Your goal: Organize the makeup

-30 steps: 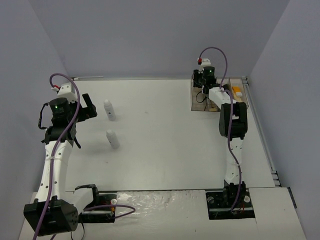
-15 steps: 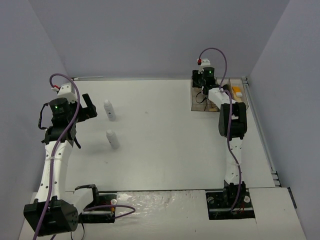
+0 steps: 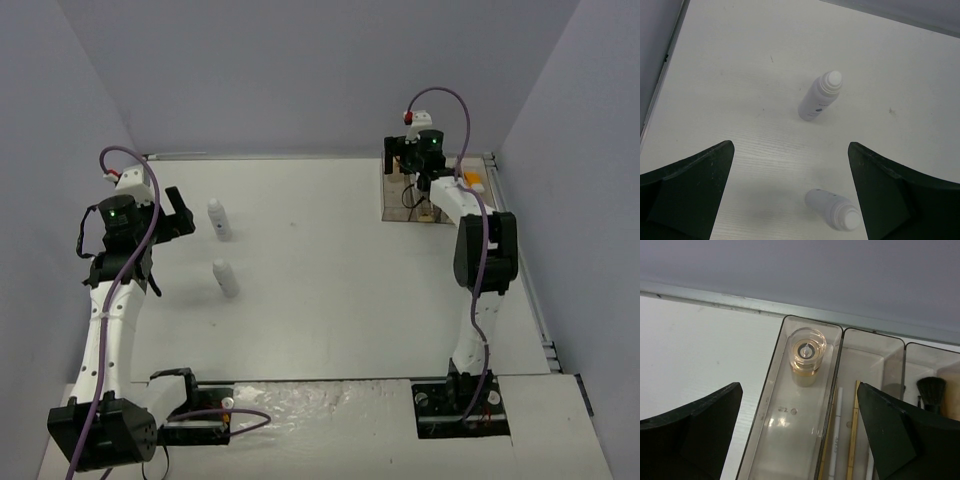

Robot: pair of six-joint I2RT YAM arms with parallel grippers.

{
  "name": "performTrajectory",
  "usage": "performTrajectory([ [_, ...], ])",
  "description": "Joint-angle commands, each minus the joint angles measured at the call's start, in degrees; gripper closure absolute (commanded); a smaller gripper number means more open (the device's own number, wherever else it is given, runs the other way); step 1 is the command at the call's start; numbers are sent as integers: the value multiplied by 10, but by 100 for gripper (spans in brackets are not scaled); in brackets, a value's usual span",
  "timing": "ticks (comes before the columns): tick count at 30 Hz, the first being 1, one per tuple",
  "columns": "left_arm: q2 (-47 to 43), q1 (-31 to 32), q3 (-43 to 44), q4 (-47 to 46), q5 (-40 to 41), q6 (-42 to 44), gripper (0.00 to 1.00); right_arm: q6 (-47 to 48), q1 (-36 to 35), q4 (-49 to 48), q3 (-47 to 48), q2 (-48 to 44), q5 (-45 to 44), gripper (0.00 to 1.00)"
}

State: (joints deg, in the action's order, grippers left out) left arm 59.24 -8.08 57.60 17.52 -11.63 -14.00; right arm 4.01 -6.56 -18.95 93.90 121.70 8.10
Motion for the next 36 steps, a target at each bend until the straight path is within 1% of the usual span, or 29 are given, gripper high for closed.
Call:
performTrajectory([
  [1, -10, -5, 37, -30, -16, -5, 3, 7, -19, -6, -43, -171, 43, 2],
  [3, -13, -5, 40, -26, -16, -2, 3, 7, -31, 4, -95, -208, 67, 1],
  [6, -22, 1, 40, -13, -10, 16, 3, 10, -77, 3, -170, -280, 92, 1],
  [9, -42, 16, 33, 5, 0, 29, 3, 10, -174, -4, -237, -350, 115, 1],
  [11, -61, 25, 28, 24, 1, 31, 3, 3, -242, -15, -268, -375, 114, 1],
  [14, -101, 32, 20, 58, 6, 32, 3, -11, -323, -65, -307, -382, 113, 0],
  [15, -112, 33, 19, 70, 12, 31, 3, -14, -365, -83, -312, -379, 112, 0],
  [19, -160, 34, 31, 150, 44, 23, 3, -12, -454, -121, -299, -322, 95, 0],
  [21, -178, 34, 45, 196, 53, 24, 3, -14, -483, -144, -286, -290, 90, 0],
  [24, -198, 34, 61, 227, 53, 26, 3, -10, -519, -159, -251, -232, 88, 0],
  [29, -221, 34, 68, 256, 61, 30, 3, -3, -545, -162, -176, -125, 83, 0],
  [36, -221, 34, 76, 258, 70, 12, 3, 7, -549, -156, -98, -49, 60, 1],
])
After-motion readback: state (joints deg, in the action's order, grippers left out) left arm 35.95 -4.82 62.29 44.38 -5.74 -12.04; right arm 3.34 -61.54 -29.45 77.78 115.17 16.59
